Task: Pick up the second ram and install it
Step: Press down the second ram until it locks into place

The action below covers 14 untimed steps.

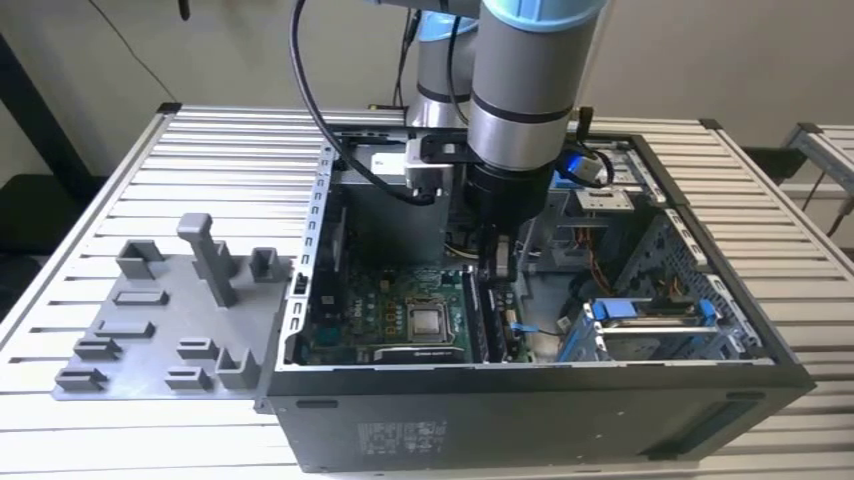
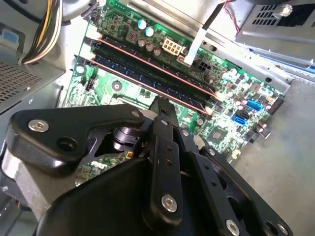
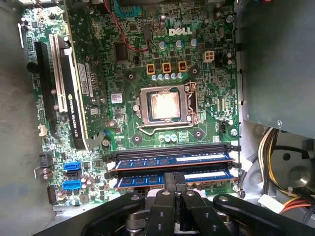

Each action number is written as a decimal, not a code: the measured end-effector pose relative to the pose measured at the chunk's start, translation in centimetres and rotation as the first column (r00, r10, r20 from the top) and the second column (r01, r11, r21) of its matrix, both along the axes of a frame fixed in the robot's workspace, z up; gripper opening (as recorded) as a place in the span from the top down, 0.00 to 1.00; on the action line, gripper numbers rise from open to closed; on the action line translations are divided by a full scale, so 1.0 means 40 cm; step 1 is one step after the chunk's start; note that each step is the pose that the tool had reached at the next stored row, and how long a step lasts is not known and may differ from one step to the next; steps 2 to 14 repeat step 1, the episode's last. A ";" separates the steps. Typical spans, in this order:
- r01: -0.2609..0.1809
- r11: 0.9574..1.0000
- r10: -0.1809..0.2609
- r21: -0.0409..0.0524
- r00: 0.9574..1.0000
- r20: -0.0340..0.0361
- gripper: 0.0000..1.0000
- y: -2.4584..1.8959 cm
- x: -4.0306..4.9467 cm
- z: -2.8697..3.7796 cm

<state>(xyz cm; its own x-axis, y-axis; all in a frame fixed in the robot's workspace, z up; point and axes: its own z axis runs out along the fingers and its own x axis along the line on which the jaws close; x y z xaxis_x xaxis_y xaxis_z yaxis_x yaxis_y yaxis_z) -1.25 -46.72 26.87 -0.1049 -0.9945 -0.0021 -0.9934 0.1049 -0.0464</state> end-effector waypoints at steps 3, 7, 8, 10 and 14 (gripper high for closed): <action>0.000 1.000 0.000 0.000 1.000 0.000 0.89 0.000 0.000 0.000; 0.000 1.000 0.000 0.000 1.000 0.000 0.89 0.000 0.000 0.000; 0.000 1.000 0.000 0.000 1.000 0.000 0.89 0.000 0.000 0.000; 0.000 1.000 0.000 0.000 1.000 0.000 0.89 0.000 0.000 0.000; 0.000 1.000 0.000 0.000 1.000 0.000 0.89 0.000 0.000 0.000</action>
